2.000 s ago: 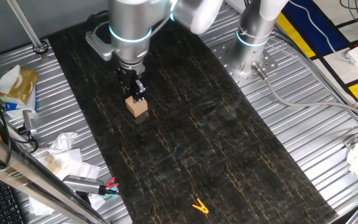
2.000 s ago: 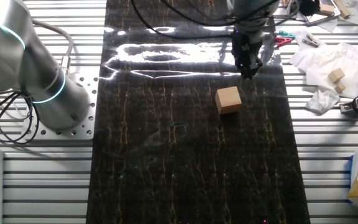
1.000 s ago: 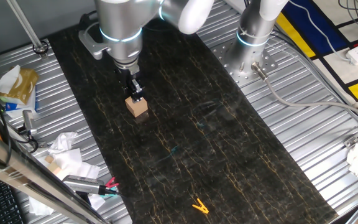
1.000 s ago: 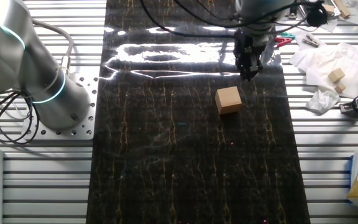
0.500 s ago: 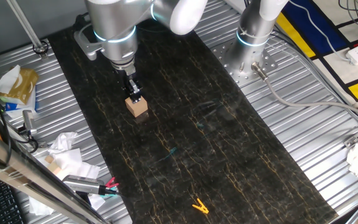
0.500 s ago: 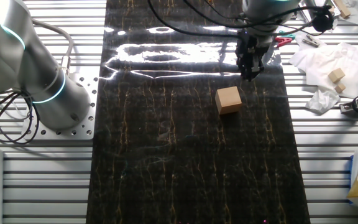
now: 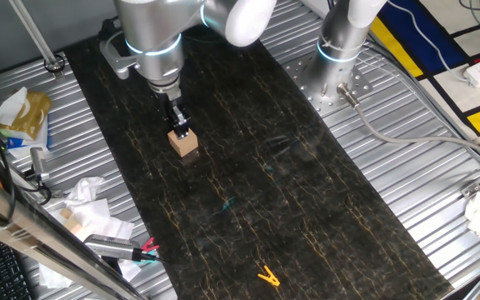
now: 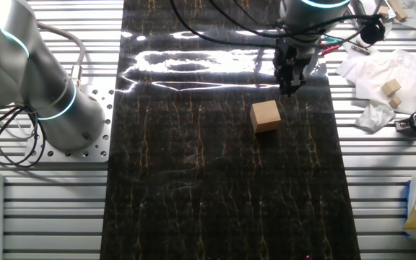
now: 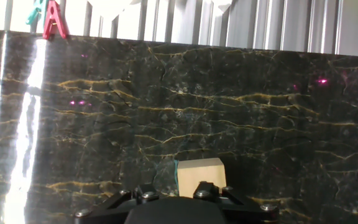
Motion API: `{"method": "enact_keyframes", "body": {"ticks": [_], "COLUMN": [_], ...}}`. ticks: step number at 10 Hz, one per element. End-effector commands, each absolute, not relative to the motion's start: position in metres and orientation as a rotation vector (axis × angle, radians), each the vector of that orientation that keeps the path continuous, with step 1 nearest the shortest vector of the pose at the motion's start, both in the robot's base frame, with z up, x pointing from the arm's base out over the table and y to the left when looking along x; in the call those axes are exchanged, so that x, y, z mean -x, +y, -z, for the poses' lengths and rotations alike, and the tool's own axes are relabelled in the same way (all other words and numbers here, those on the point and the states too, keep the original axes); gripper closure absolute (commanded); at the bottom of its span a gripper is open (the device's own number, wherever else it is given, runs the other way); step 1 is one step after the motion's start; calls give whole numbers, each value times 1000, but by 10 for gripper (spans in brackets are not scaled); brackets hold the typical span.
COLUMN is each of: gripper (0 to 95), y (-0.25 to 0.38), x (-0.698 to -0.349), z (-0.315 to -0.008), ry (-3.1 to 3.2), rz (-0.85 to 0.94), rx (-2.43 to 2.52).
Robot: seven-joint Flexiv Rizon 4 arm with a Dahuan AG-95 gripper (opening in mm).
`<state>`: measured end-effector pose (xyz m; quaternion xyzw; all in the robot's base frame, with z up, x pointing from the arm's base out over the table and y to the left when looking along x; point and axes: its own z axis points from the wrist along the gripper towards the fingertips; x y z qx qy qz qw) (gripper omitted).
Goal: Approach and touch the side of the small block
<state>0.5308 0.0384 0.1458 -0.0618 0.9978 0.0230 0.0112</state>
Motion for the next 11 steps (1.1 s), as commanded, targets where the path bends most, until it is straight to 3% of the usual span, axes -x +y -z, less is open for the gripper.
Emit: {"method": "enact_keyframes", "body": {"ticks": [1, 7, 8, 11], "gripper": [380, 380, 190, 190], "y": [38, 34, 33, 31], "x": [-530, -533, -533, -534], "z": [-143, -135, -134, -132], "ry": [3110, 3106, 3105, 3111], "rz": [-73, -99, -121, -148], "rx": [195, 219, 213, 149]}}
